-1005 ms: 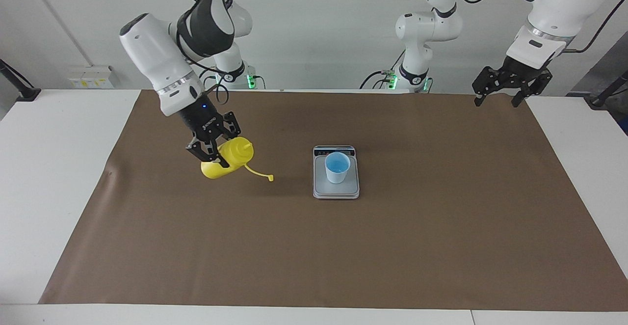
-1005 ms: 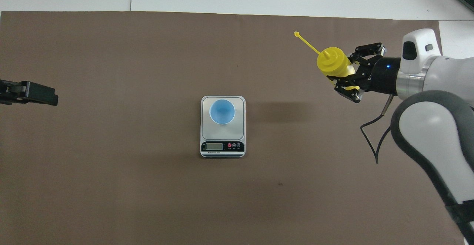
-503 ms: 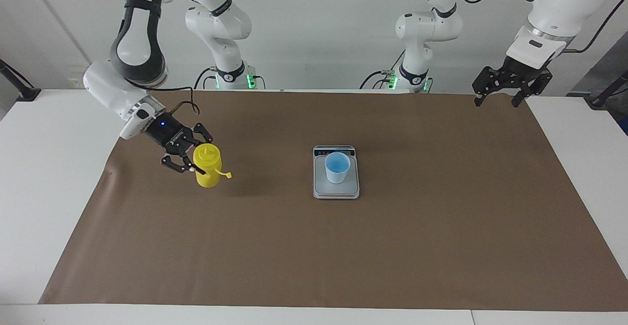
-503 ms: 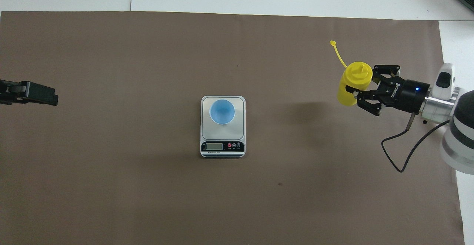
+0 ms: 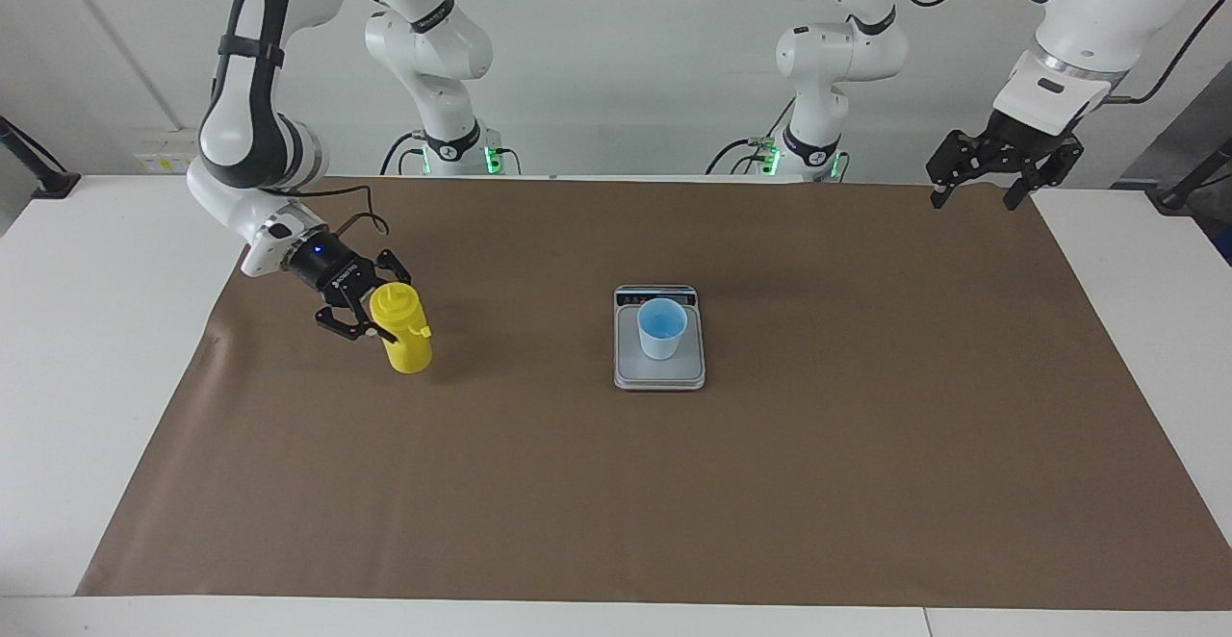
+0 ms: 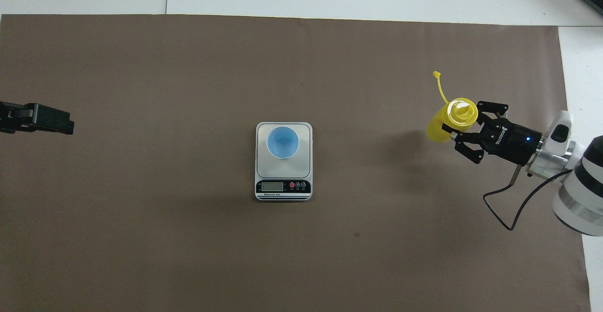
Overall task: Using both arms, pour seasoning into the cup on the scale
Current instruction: 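Carry the yellow bottle back and lower it onto the table, then open the right gripper and draw it back from the bottle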
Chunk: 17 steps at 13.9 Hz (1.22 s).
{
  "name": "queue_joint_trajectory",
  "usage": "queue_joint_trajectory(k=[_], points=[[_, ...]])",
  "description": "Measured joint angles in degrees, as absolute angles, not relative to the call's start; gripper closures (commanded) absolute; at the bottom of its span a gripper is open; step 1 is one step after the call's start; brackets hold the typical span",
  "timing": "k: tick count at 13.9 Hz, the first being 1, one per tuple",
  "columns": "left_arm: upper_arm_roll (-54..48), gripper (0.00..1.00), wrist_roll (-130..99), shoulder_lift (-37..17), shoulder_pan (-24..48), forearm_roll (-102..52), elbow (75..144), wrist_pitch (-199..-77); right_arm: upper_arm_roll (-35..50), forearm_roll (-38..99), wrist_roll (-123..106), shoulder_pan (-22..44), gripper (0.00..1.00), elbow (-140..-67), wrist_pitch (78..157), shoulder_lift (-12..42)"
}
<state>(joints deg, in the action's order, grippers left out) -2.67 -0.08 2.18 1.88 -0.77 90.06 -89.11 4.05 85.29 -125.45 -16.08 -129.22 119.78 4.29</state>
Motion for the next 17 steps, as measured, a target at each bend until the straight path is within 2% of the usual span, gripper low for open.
queue_joint_trajectory(k=[2, 5, 6, 7, 17], points=[[-2.67, 0.00, -0.08, 2.18, 1.88, -0.77, 90.06, -89.11, 4.05, 87.63, -129.59, -16.62, 1.00, -129.90, 117.30, 6.09], [-2.67, 0.00, -0.08, 2.18, 1.88, -0.77, 90.06, -89.11, 3.98, 91.11, -138.23, -19.66, 1.00, -130.35, 111.95, 11.74], [-2.67, 0.00, -0.08, 2.18, 1.88, -0.77, 90.06, -89.11, 3.97, 91.90, -139.81, -20.31, 0.22, -130.30, 111.19, 13.21], [-2.67, 0.00, -0.08, 2.18, 1.88, -0.77, 90.06, -89.11, 3.97, 92.22, -140.25, -20.50, 0.00, -130.23, 111.05, 13.81], [-2.67, 0.00, -0.08, 2.19, 1.88, -0.77, 90.06, -89.11, 3.90, 92.64, -140.26, -21.62, 0.00, -129.55, 110.99, 13.33]])
